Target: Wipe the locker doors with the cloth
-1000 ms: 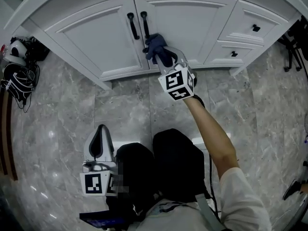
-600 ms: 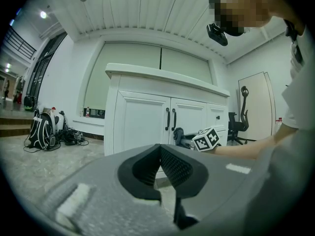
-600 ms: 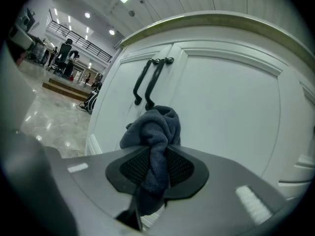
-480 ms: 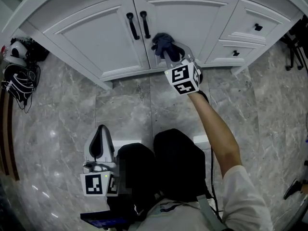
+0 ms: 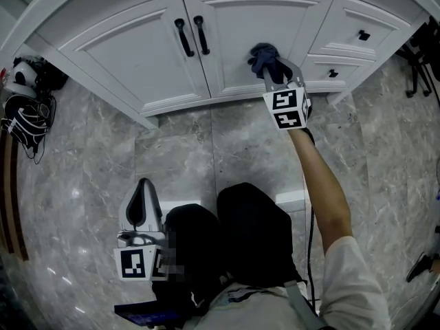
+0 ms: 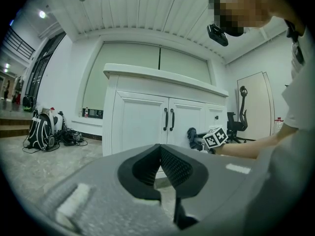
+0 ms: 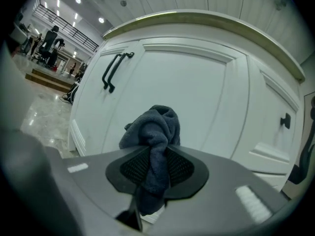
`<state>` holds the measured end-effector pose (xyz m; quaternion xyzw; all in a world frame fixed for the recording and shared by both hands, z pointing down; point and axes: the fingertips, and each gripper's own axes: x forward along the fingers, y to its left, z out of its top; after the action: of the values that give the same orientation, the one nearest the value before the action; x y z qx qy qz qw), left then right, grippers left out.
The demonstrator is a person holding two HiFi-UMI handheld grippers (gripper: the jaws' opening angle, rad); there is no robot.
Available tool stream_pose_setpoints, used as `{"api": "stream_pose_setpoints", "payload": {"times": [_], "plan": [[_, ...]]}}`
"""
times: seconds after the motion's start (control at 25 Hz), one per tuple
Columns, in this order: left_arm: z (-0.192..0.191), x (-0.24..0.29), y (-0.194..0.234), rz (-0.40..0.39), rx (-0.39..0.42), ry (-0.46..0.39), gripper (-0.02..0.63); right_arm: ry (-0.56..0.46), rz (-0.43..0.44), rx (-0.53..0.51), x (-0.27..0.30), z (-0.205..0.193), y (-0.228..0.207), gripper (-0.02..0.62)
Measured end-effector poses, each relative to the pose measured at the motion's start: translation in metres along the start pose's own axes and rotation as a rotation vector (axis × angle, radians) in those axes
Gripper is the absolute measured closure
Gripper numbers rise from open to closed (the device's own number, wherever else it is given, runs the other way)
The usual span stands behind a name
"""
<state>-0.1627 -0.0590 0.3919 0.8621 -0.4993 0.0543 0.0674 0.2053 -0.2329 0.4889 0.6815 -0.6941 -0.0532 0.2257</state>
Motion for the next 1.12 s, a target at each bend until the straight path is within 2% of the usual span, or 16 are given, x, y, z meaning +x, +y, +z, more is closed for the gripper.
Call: {"api": "stream_pose_setpoints", "payload": {"times": [0.24, 0.48, 0.64, 0.84, 1.0, 1.12], "plan": [[-0.004, 0.001, -0.008, -0.013, -0.001, 0.004, 0.604, 0.039, -0.093, 0.050, -0.012, -0.023, -0.045, 0.505], [-0.002, 0.003, -0.011, -0.019, -0.001, 0.002, 0.604, 0.012, -0.140, 0.074, -0.036, -0.016, -0.053, 0.505], [-0.004, 0.005, -0.012, -0.021, -0.003, 0.004, 0.604, -0.047, -0.080, 0.024, -0.048, 0.002, -0.018, 0.505], [-0.006, 0.005, -0.013, -0.022, -0.002, 0.009, 0.604, -0.097, 0.066, -0.007, -0.049, 0.010, 0.060, 0.505], [-0.007, 0.001, -0.009, -0.013, 0.000, 0.013, 0.604, -0.090, 0.168, 0.002, -0.033, 0.002, 0.117, 0.505], [-0.007, 0.000, -0.004, -0.003, 0.002, 0.017, 0.604, -0.066, 0.214, 0.005, -0.013, -0.008, 0.146, 0.505]]}}
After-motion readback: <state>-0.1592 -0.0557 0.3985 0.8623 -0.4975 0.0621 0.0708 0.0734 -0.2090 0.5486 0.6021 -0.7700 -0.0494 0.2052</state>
